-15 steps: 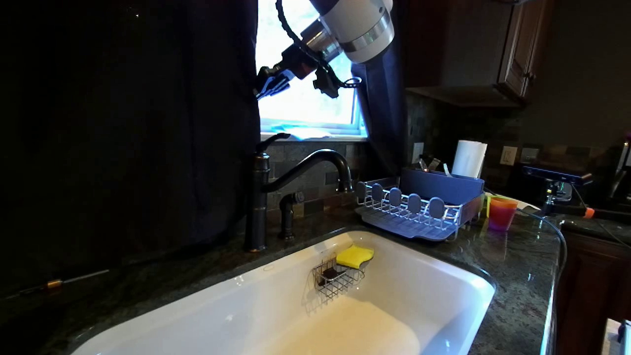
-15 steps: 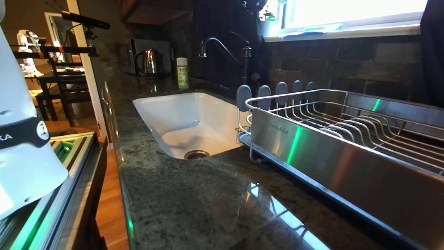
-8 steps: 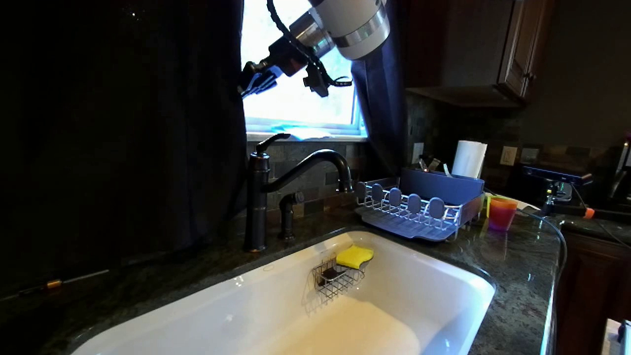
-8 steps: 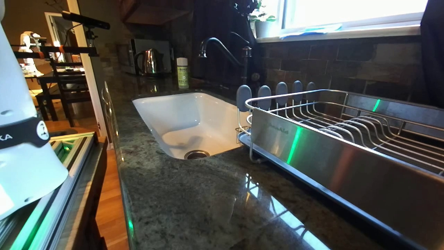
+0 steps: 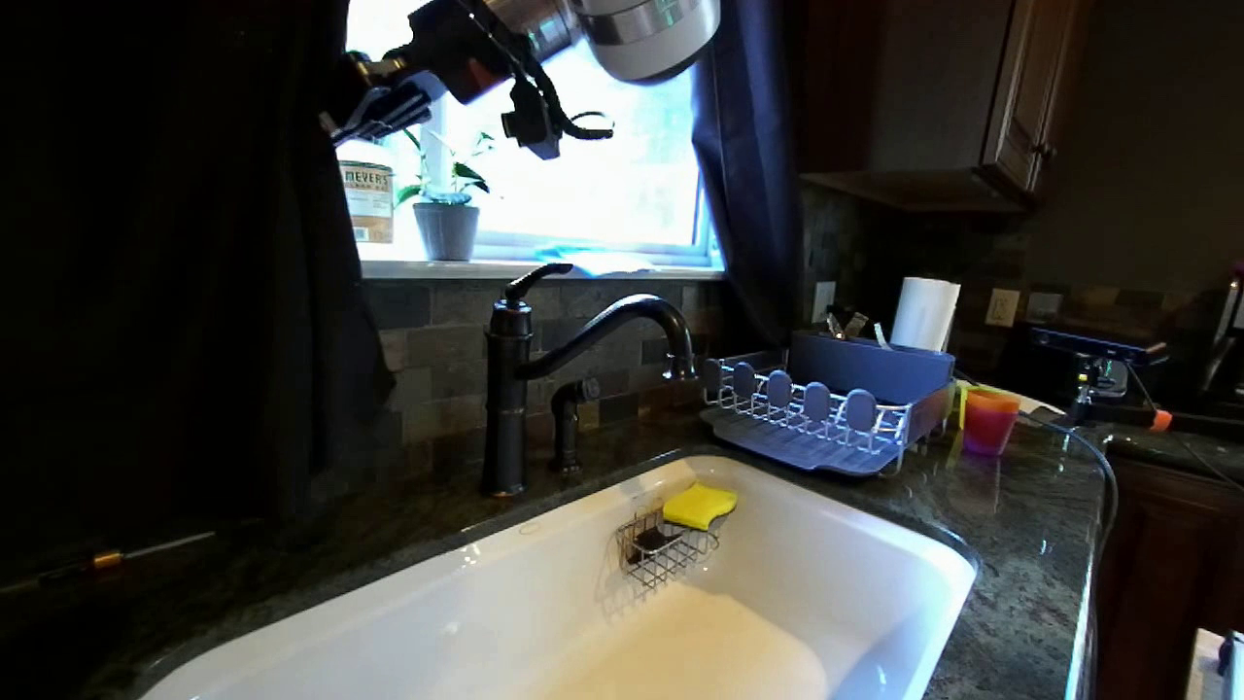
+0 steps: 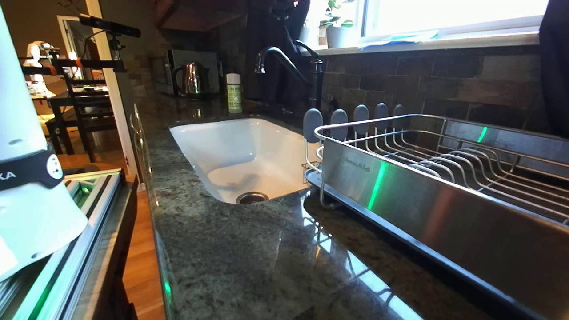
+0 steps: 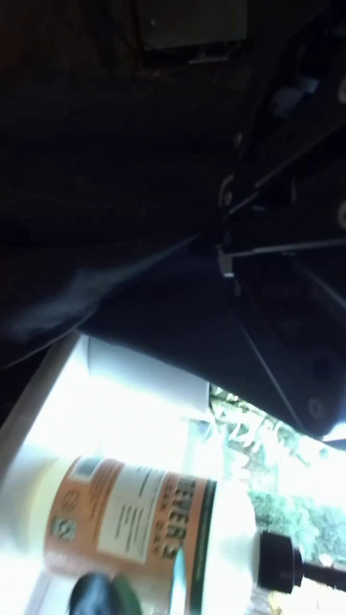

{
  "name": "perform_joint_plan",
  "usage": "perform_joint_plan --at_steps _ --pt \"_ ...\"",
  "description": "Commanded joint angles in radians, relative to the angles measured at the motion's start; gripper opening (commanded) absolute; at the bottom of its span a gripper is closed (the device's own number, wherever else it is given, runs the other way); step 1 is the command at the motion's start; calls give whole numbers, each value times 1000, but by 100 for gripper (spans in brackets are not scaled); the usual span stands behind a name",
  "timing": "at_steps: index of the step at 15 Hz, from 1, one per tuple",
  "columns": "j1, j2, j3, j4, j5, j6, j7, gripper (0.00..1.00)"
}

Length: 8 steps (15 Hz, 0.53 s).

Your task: Push the curtain to the left

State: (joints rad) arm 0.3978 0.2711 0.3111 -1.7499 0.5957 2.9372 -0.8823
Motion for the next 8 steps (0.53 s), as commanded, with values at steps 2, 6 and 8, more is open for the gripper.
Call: perform_joint_plan --at_steps 2,6,8 --pt "41 105 38 85 -55 -26 -76 1" --pt "63 159 60 125 -100 -58 -117 1" --pt "56 116 53 122 -81 -2 -94 2"
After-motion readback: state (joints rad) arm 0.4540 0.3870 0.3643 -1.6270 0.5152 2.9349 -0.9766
